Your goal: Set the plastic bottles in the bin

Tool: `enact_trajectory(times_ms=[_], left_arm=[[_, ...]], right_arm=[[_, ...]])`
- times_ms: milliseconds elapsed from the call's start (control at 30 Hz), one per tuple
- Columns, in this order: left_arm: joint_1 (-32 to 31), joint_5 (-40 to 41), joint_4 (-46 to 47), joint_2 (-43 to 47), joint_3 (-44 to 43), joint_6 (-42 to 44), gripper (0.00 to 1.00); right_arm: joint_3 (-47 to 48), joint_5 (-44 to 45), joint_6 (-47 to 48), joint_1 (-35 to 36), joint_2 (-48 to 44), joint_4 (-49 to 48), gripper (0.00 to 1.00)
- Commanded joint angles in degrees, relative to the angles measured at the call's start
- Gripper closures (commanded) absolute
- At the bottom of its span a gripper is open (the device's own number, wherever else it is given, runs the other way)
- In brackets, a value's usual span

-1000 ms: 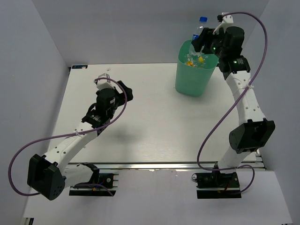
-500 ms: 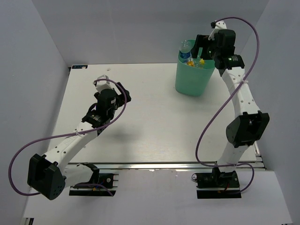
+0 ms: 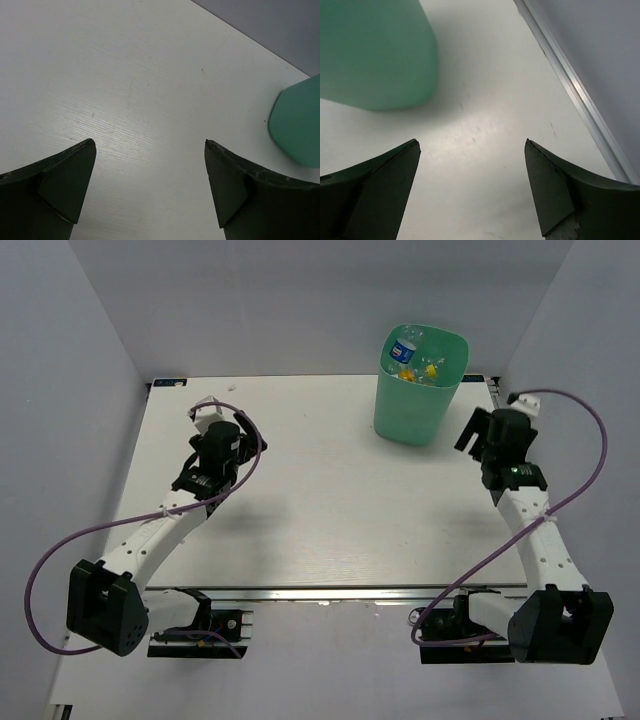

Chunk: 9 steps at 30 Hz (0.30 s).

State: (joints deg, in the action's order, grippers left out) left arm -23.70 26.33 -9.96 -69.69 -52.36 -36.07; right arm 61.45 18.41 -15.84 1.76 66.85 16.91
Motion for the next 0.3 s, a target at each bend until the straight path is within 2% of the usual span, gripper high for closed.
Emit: enact_trajectory(times_ms=[0, 133, 267], left_arm=[[0.8, -1.7, 1.2, 0.0, -1.9, -0.1, 0.02], [1.0, -2.1, 2.0, -1.0, -2.5, 0.2, 0.02], [1.1, -2.8, 2.0, -1.5, -3.4, 0.1, 0.02]], right_arm=[[-8.3, 8.8, -2.5, 0.3, -3.1, -5.4, 0.11], [-8.0, 7.3, 0.3, 0.3, -3.0, -2.3, 0.1], [-9.8, 5.8, 0.9, 0.3, -3.2, -7.4, 0.11]])
